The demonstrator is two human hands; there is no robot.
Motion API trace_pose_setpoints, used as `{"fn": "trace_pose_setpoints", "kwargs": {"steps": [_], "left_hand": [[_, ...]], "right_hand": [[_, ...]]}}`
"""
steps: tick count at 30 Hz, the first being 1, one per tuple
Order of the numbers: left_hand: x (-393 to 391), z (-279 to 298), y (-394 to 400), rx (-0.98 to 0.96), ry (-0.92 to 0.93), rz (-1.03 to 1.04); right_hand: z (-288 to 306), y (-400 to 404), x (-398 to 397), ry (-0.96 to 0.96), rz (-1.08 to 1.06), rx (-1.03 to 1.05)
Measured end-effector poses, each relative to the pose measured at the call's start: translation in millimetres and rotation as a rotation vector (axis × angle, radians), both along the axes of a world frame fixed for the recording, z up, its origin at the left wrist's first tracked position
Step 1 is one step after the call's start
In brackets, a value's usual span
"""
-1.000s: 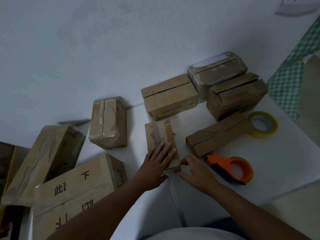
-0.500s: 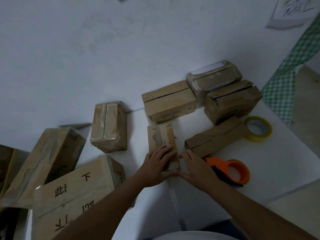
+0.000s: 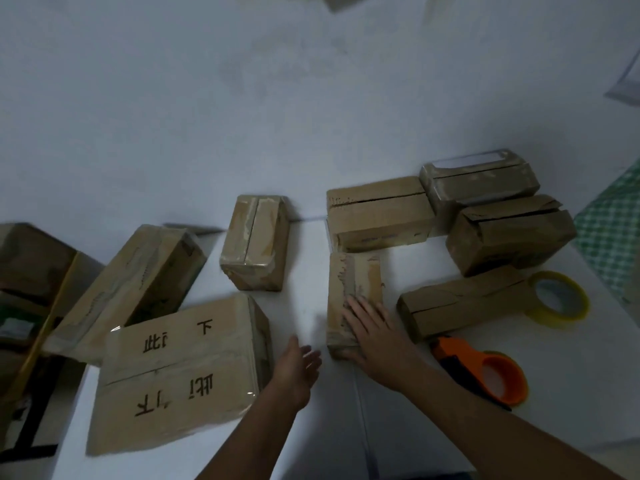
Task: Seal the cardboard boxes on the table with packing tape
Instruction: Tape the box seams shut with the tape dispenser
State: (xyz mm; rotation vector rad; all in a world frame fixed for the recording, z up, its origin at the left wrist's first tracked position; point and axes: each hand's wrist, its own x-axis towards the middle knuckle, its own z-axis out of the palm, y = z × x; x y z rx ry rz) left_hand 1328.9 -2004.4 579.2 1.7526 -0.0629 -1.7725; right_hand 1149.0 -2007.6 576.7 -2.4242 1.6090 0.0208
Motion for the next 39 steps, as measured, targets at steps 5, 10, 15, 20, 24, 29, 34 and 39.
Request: {"fn": "trace_pose_setpoints", "kwargs": {"steps": [5, 10, 15, 20, 24, 29, 34, 39], "left_hand": [[10.2, -4.0, 12.1, -0.089, 0.064, 0.005], [14.7, -1.4, 21.1, -0.264, -0.074, -0.097], [11.1, -2.6, 25.9, -0.351, -0.155, -0.071], [2.4, -14.0, 23.7, -0.434, -0.188, -0.073], [-6.0, -23.9, 19.5, -0.503, -0.218, -0.173], [-9.3, -34.0, 16.8, -0.523, -0.332, -0.374], [-10.8, -36.5, 10.6, -0.432, -0.339, -0.454], [-13.1, -32.4, -5.8, -0.432, -0.424, -0.509]], "right_hand": [[-4.3, 5.1, -2.0, 0.092, 0.002, 0.024], [-4.0, 21.7, 8.7, 0.021, -0.044, -0.088], [-10.3, 25.4, 7.7, 0.026, -0.051, -0.163], [-8.4, 26.7, 6.5, 0.018, -0.044, -0.149], [-6.6, 25.8, 7.4, 0.037, -0.041, -0.119], [-6.9, 25.5, 7.5, 0.053, -0.045, -0.125], [-5.9, 26.5, 10.1, 0.064, -0.064, -0.192], [-3.1, 26.4, 10.2, 0.081, -0.061, -0.197]]}}
